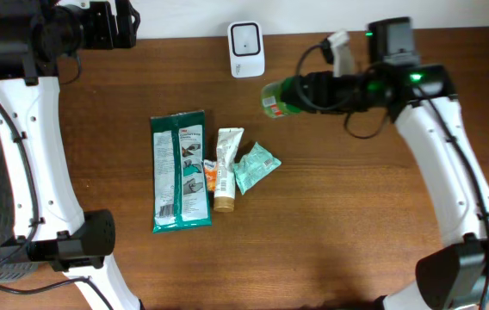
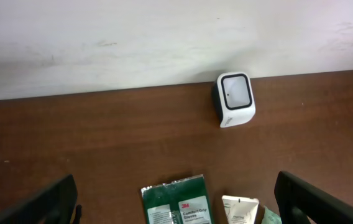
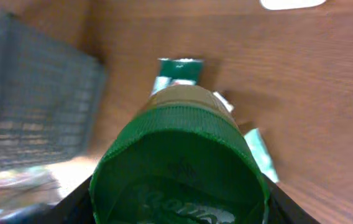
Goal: Scan the item barcode
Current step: 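Lift the jar with the right gripper and carry it toward the scanner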
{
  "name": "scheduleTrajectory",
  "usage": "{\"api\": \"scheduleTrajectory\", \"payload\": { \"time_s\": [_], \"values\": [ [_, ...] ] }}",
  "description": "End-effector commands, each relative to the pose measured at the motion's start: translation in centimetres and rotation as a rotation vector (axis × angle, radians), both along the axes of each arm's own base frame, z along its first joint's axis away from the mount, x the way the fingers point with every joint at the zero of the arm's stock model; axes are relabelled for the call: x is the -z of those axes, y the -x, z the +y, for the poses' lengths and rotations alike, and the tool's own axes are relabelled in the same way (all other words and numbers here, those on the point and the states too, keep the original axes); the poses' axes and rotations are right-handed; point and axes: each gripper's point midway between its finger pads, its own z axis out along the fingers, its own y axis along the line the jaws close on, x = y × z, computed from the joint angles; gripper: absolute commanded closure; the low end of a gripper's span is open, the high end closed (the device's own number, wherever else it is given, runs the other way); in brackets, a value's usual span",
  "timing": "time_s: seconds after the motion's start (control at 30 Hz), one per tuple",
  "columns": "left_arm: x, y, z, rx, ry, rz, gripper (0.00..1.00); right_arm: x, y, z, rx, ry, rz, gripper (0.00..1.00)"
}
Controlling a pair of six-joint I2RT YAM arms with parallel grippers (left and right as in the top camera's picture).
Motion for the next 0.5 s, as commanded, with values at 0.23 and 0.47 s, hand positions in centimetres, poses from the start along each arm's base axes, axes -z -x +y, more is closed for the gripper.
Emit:
{"api": "scheduleTrajectory", "payload": {
  "time_s": [0.23, 0.47],
  "values": [
    [-1.8, 0.8, -0.2, 0.019, -0.007, -0.046, 0.01, 3.6, -5.1, -1.6, 0.228, 0.463, -0.177, 0.53],
    [-1.8, 0.8, -0.2, 0.018, -0.007, -0.046, 0.01, 2.3, -11.0, -1.6, 0.310, 0.647, -0.470, 0.53]
  ]
}}
